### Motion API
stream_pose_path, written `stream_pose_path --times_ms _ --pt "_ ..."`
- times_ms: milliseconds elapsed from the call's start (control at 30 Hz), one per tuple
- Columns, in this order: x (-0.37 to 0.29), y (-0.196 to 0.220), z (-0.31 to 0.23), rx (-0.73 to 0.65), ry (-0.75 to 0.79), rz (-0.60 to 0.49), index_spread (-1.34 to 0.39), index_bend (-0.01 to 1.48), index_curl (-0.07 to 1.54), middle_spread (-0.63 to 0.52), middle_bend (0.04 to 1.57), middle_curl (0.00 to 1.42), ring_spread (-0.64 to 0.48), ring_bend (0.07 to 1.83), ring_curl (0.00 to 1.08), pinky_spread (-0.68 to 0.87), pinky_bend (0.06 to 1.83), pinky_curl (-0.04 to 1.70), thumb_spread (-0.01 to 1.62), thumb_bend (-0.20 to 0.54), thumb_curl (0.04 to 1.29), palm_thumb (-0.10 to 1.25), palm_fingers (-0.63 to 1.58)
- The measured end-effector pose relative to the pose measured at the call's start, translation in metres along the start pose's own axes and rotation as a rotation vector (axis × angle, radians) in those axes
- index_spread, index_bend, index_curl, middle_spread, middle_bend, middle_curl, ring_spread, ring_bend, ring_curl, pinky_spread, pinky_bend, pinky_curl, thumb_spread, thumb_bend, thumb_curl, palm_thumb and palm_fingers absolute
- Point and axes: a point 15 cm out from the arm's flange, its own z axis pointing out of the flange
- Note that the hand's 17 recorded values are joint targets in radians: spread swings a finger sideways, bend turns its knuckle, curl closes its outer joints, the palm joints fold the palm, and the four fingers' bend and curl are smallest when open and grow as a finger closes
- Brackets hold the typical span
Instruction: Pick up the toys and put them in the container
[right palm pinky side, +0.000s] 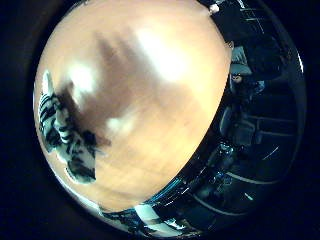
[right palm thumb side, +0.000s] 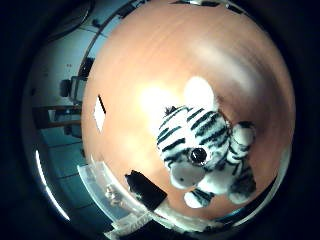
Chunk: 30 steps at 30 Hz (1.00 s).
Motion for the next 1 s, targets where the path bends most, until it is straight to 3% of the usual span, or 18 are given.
stream_pose_path --times_ms 433,1000 --pt "-0.036 0.036 0.027 -0.097 0.002 -0.043 -0.03 0.16 0.29 0.27 0.19 0.3 0.33 0.25 0.26 0.49 0.44 0.31 1.02 -0.026 0.27 0.3 0.06" --pt "-0.044 0.035 0.06 -0.116 0.031 -0.064 -0.03 0.15 0.28 0.25 0.2 0.31 0.31 0.27 0.26 0.49 0.44 0.3 1.04 -0.025 0.26 0.31 0.1"
